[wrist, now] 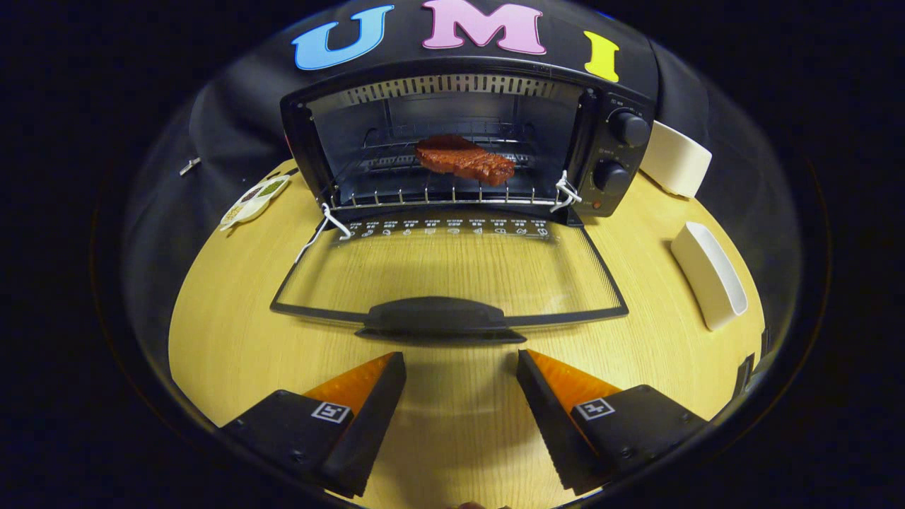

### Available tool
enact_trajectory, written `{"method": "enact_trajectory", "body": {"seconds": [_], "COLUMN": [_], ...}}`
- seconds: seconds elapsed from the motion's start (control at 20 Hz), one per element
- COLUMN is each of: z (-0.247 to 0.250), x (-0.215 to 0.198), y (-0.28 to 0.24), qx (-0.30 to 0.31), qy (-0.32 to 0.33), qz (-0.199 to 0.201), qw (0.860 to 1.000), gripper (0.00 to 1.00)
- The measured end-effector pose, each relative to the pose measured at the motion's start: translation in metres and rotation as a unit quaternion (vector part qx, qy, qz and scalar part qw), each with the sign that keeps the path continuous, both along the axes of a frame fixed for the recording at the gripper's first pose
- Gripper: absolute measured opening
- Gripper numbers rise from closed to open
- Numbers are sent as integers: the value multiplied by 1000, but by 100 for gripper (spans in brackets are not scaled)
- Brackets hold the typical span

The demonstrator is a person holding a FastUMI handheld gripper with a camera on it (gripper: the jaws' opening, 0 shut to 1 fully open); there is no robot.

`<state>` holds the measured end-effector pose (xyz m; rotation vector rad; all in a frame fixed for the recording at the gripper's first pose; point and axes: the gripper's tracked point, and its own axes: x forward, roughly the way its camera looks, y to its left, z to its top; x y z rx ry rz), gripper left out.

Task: Open the toaster oven, put the food inside, and close the toaster oven door.

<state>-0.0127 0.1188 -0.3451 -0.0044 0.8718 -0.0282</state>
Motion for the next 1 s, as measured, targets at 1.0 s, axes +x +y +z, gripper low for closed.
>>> {"method": "enact_trajectory", "body": {"seconds": [1.0], "z": [116], "x": [52], "y": [6], "qx": [10], "qy": [-119], "qz": [92], "qw": [989], "gripper": [100]}}
